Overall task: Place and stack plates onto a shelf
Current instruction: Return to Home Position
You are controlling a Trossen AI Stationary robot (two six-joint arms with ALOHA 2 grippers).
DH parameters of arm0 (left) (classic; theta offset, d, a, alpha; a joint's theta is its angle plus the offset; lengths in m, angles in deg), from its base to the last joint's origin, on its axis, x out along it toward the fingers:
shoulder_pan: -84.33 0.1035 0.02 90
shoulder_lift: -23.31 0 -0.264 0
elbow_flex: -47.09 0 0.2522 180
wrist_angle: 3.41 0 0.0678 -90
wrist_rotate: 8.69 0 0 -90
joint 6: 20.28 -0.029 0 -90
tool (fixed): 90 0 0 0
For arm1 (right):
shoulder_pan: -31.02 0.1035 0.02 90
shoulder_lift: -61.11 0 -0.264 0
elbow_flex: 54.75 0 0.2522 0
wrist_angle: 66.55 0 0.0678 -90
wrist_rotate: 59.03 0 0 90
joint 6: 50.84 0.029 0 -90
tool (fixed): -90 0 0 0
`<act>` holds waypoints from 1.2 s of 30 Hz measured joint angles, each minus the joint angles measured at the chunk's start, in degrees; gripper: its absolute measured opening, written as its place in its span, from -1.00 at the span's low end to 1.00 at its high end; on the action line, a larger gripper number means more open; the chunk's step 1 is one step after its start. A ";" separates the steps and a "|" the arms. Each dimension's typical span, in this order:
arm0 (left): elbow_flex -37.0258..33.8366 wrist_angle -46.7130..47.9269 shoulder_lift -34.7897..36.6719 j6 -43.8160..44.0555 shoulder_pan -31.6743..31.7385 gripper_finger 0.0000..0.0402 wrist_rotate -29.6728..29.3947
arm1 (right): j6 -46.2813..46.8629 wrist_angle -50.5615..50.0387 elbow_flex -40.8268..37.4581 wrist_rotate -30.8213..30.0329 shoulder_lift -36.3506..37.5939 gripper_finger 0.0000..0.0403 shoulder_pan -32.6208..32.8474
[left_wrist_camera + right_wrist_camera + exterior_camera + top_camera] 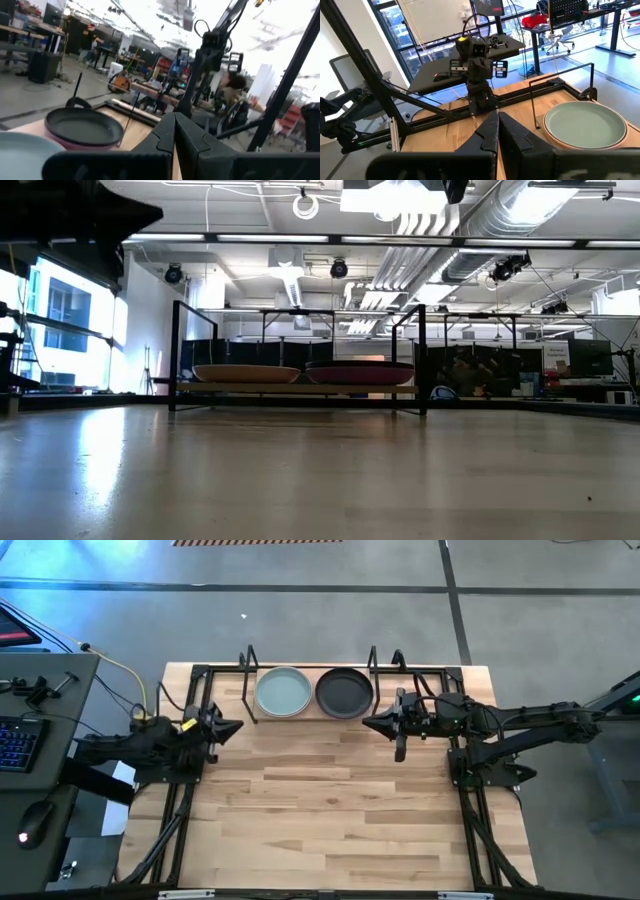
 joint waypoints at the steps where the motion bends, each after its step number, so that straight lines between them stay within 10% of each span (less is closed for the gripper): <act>1: -1.05 -1.90 0.00 0.31 0.00 -1.00 -0.04 | 0.06 -0.04 0.00 0.00 0.00 -1.00 0.00; 36: -5.76 4.53 -0.16 -4.61 -0.02 -1.00 4.39 | -0.14 -2.91 0.00 1.60 0.79 -1.00 0.02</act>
